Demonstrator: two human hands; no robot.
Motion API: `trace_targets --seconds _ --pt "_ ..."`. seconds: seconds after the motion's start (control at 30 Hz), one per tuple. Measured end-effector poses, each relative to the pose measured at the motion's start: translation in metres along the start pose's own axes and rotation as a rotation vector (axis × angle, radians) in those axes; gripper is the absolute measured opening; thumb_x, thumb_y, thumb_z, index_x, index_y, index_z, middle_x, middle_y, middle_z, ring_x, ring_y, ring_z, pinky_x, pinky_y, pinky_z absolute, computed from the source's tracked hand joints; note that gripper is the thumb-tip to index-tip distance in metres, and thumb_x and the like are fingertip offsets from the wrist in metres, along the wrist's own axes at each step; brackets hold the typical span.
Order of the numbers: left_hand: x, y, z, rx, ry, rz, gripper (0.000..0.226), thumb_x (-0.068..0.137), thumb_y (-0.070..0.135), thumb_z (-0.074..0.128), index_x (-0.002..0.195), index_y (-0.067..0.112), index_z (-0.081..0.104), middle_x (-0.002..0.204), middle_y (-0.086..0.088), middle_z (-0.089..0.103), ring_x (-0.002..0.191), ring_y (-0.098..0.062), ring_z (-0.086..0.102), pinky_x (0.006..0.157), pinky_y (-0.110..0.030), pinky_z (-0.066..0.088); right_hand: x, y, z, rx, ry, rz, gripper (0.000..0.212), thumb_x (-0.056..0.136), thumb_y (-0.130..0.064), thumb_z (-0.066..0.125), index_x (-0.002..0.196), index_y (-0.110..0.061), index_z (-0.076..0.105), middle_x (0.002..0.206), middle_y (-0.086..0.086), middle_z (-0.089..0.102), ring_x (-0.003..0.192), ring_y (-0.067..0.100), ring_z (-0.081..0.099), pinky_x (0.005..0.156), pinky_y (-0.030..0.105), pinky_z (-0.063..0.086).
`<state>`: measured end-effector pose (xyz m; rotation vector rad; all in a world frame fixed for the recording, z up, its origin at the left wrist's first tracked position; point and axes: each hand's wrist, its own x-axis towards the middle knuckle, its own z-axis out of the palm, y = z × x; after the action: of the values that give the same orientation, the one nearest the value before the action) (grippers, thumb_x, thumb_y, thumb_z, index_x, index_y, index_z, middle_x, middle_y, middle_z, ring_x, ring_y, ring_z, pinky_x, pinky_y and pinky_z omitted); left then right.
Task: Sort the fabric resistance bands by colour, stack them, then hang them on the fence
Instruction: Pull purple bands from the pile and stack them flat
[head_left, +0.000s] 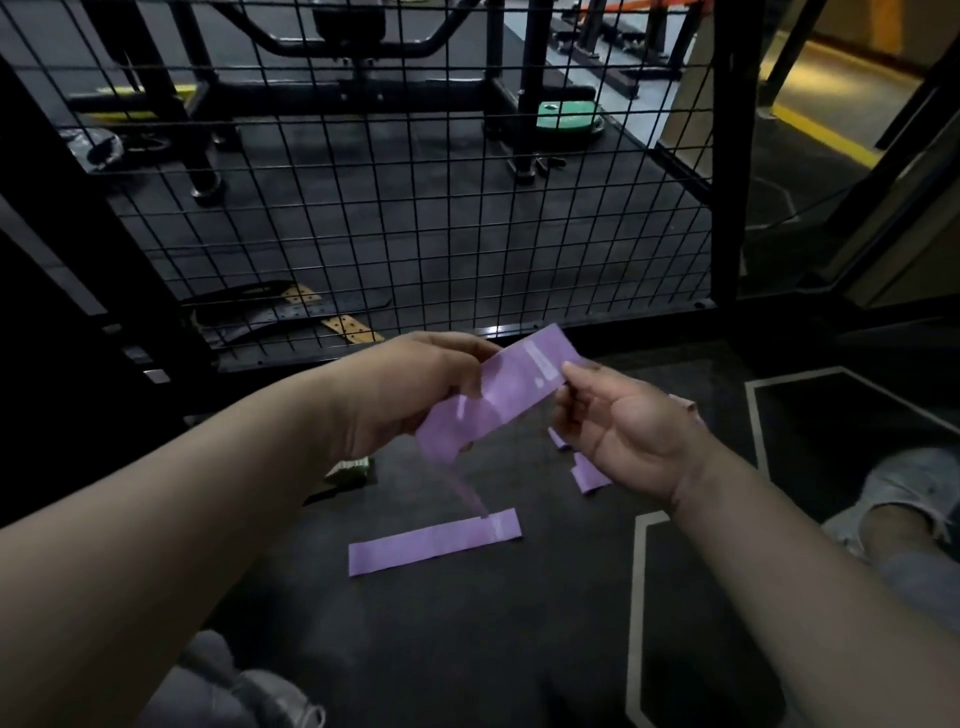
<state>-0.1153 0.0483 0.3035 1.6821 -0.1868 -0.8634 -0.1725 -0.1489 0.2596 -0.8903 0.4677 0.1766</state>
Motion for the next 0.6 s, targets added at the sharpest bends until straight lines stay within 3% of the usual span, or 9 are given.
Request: trace_targets --seconds 0.13,0.27,0.37,0.43,0.53,0.6 --pt "0.001 -0.002 -0.003 0.038 0.044 -0.02 0.039 0.085 -0.008 0.047 0.103 0.014 0.074 0.101 -0.014 0.074 0.078 -0.028 0.068 0.08 -0.047 0.056 -0.008 -0.005 0.003 -0.164 0.03 -0.191 0.016 0.095 -0.006 0.057 0.106 -0.016 0.063 0.083 0.001 0.072 0.068 0.009 0.066 0.063 0.021 0.053" --pt "0.0 -0.002 -0.005 0.043 0.065 0.006 0.029 0.088 -0.006 0.054 0.096 0.013 0.074 0.086 -0.009 0.074 0.067 -0.021 0.067 0.06 -0.03 0.055 -0.017 -0.008 0.011 -0.174 0.017 -0.206 0.013 0.096 -0.017 0.058 0.107 -0.011 0.063 0.081 0.002 0.071 0.068 0.012 0.067 0.063 0.023 0.052" --pt "-0.002 -0.001 -0.005 0.054 0.075 0.012 0.024 0.091 -0.002 0.058 0.1 0.013 0.074 0.089 -0.008 0.075 0.07 -0.02 0.069 0.056 -0.028 0.054 -0.018 -0.007 0.016 -0.177 0.024 -0.168 0.016 0.094 -0.023 0.062 0.102 -0.01 0.065 0.078 0.003 0.071 0.066 0.012 0.067 0.061 0.024 0.054" --pt "-0.005 -0.002 -0.006 0.086 0.077 0.004 0.024 0.09 0.001 0.06 0.105 0.015 0.073 0.097 -0.009 0.076 0.077 -0.022 0.071 0.06 -0.03 0.056 -0.016 -0.006 0.019 -0.161 0.073 -0.18 0.011 0.094 -0.017 0.062 0.102 -0.01 0.063 0.08 0.005 0.073 0.069 0.013 0.069 0.06 0.024 0.056" --pt "-0.012 -0.003 -0.01 0.19 0.06 -0.027 0.02 0.088 0.006 0.068 0.107 0.013 0.072 0.099 -0.015 0.074 0.083 -0.034 0.07 0.075 -0.046 0.061 -0.013 -0.007 0.021 -0.133 0.157 -0.236 0.005 0.097 -0.012 0.058 0.1 -0.01 0.06 0.081 0.007 0.072 0.072 0.015 0.07 0.063 0.026 0.06" --pt "-0.017 -0.004 -0.011 0.197 0.021 -0.052 0.021 0.084 0.006 0.073 0.104 0.004 0.07 0.096 -0.019 0.074 0.077 -0.033 0.072 0.069 -0.045 0.061 -0.011 -0.007 0.017 -0.157 0.223 -0.282 0.004 0.098 -0.014 0.058 0.102 -0.011 0.058 0.084 0.008 0.072 0.074 0.016 0.072 0.065 0.029 0.06"
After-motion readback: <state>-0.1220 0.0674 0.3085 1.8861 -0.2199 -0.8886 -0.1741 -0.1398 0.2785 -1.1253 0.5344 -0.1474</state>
